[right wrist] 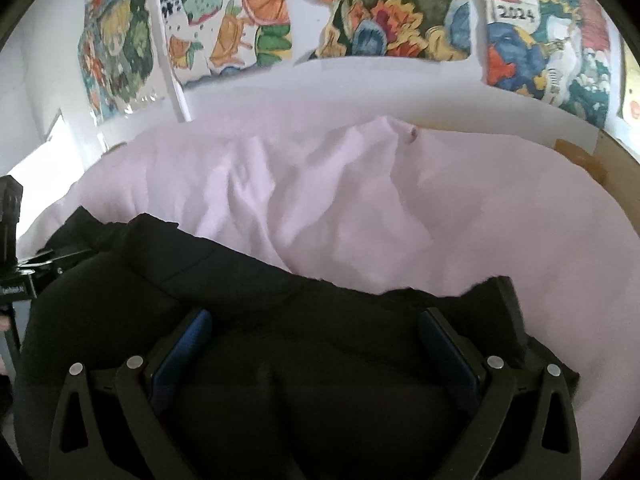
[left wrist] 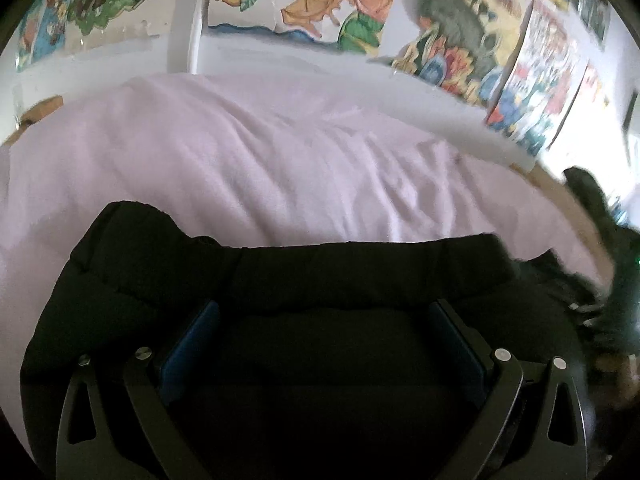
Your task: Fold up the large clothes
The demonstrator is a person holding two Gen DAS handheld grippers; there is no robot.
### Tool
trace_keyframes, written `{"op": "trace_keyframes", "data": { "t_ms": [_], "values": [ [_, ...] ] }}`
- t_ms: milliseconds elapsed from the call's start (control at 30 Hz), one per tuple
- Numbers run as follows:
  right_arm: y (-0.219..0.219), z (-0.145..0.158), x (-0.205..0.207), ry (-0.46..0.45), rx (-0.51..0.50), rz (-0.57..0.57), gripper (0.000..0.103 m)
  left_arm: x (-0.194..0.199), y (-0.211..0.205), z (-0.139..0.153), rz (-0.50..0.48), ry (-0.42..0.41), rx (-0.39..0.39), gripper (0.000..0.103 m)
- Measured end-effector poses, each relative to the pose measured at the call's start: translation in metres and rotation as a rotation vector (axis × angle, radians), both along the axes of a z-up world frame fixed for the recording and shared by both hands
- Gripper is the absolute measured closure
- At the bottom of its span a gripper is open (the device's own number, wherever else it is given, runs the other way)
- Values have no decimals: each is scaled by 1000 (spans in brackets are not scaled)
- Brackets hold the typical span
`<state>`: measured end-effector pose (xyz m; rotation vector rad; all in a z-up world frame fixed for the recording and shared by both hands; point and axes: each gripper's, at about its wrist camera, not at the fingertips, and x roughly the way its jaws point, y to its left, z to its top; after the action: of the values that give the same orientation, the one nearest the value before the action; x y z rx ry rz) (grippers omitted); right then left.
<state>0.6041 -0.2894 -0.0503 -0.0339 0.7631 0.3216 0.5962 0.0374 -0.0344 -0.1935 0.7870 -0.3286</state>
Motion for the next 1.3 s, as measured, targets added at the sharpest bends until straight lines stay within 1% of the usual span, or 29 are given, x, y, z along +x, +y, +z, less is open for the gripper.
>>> {"op": "trace_keyframes", "data": {
  "t_ms": [100, 167, 233, 300, 367, 467, 567, 600, 667, 733, 833, 867, 900, 967, 1067, 1167, 1300],
  "values": [
    [-9, 8, -14, -7, 12, -11, 0, -9, 15, 13, -9, -20, -117, 2],
    [-15, 12, -22, -8, 12, -20, 0, -12, 27, 20, 19, -17, -161, 2],
    [-25, 15, -29, -2, 29, -38, 0, -16, 37, 28, 49, -17, -168, 2],
    [-37, 19, -37, -3, 49, -49, 0, -21, 45, 35, 64, -17, -147, 2],
    [-48, 22, -45, -13, 40, -71, 0, -30, 55, 41, 80, -31, -100, 2],
    [-61, 23, -53, -20, 24, -100, 0, -42, 65, 40, 101, -34, -49, 2],
    [-79, 19, -57, 7, 30, -145, 0, -57, 76, 37, 122, -38, -6, 2],
    [-85, 17, -58, 20, 45, -161, 0, -64, 81, 35, 134, -40, 14, 2],
    [-98, 14, -62, 46, 76, -195, 0, -74, 91, 32, 154, -39, 30, 2],
    [-111, 10, -66, 77, 134, -206, 0, -81, 103, 26, 157, -20, 17, 2],
    [-128, -2, -71, 143, 253, -185, 0, -90, 125, 17, 144, 19, -56, 2],
    [-132, -7, -71, 167, 286, -166, 0, -91, 130, 13, 129, 31, -92, 2],
    [-134, -11, -70, 187, 303, -149, 0, -91, 134, 11, 114, 44, -119, 2],
    [-136, -19, -71, 219, 330, -95, 0, -91, 138, 9, 89, 56, -146, 2],
    [-136, -25, -71, 245, 364, -10, 0, -85, 135, 7, 16, 71, -167, 2],
    [-135, -32, -73, 256, 386, 68, 0, -80, 125, 0, -58, 87, -150, 2],
    [-136, -39, -78, 228, 387, 100, 0, -77, 121, -6, -97, 96, -152, 2]
  ]
}}
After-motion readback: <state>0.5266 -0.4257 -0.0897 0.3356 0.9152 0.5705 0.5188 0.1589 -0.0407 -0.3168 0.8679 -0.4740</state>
